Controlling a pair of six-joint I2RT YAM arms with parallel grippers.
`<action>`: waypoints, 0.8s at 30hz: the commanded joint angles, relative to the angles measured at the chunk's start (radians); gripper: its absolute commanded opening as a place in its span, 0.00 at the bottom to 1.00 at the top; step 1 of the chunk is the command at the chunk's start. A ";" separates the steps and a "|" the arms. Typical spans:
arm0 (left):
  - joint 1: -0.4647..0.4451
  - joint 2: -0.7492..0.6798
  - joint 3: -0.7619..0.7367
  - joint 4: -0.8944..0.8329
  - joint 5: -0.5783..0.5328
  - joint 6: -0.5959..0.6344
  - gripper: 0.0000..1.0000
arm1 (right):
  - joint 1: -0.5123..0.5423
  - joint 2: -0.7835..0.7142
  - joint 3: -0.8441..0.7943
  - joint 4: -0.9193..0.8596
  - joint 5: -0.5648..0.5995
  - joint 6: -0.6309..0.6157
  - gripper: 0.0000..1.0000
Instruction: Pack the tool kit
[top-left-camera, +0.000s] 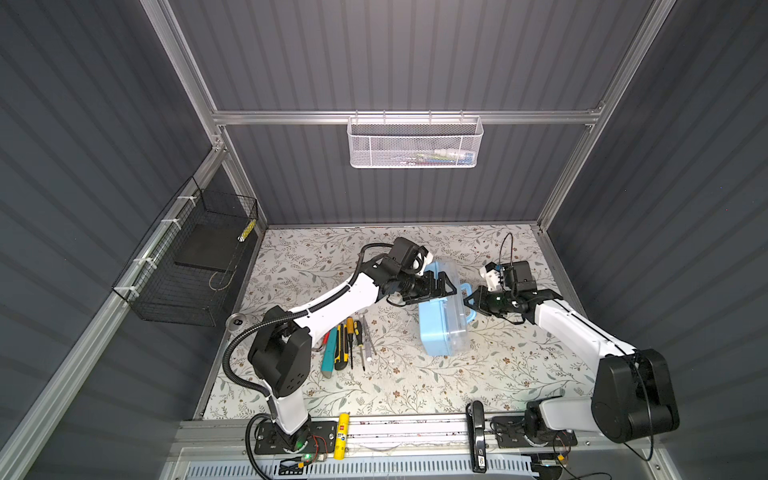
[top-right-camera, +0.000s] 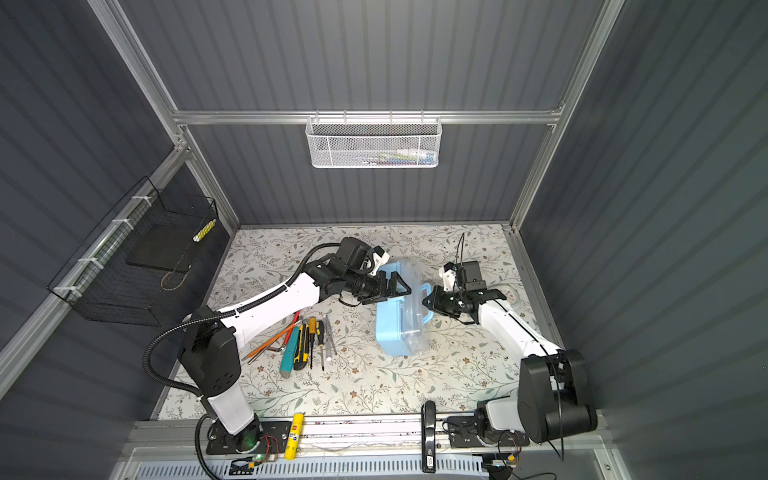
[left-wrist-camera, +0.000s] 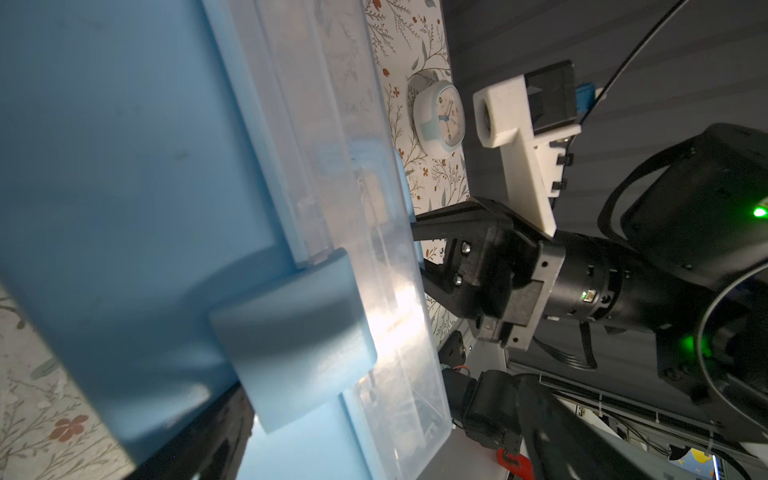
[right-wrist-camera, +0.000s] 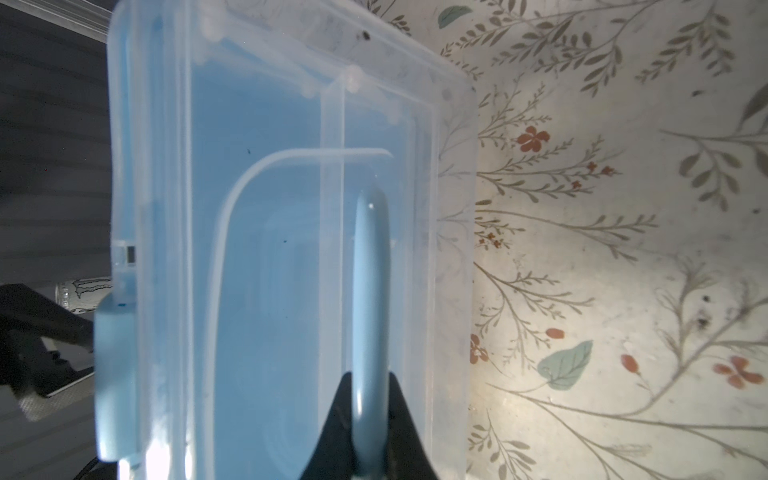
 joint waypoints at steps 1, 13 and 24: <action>-0.026 0.020 -0.097 0.093 0.067 -0.026 0.99 | 0.046 0.002 0.022 -0.008 -0.023 -0.041 0.00; -0.026 -0.032 -0.224 0.387 0.109 -0.080 0.99 | 0.077 0.001 0.054 -0.037 0.009 -0.057 0.00; -0.028 0.007 -0.172 0.419 0.178 -0.096 0.99 | 0.132 0.004 0.090 -0.115 0.121 -0.096 0.00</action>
